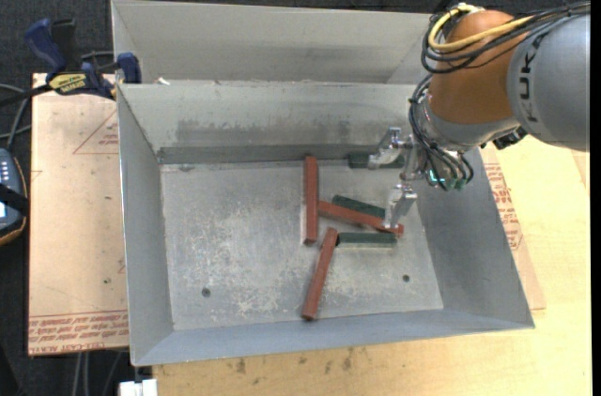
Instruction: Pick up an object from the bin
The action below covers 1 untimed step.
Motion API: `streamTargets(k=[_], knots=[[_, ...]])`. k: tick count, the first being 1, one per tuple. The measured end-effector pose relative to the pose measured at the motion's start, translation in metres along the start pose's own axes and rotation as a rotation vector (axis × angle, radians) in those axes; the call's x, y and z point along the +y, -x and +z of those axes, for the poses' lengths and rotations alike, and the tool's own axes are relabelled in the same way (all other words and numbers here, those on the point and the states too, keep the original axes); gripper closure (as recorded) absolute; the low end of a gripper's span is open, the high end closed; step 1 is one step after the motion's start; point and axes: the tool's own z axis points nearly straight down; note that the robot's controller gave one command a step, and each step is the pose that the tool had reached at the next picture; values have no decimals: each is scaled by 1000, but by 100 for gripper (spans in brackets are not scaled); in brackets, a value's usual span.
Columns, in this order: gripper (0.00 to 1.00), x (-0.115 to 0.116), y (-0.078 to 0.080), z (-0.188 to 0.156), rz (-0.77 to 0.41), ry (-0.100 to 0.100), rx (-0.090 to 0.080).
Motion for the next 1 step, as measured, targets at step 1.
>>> streamTargets(k=[1], knots=[[100,6,-39,57,-202,-2,-18]])
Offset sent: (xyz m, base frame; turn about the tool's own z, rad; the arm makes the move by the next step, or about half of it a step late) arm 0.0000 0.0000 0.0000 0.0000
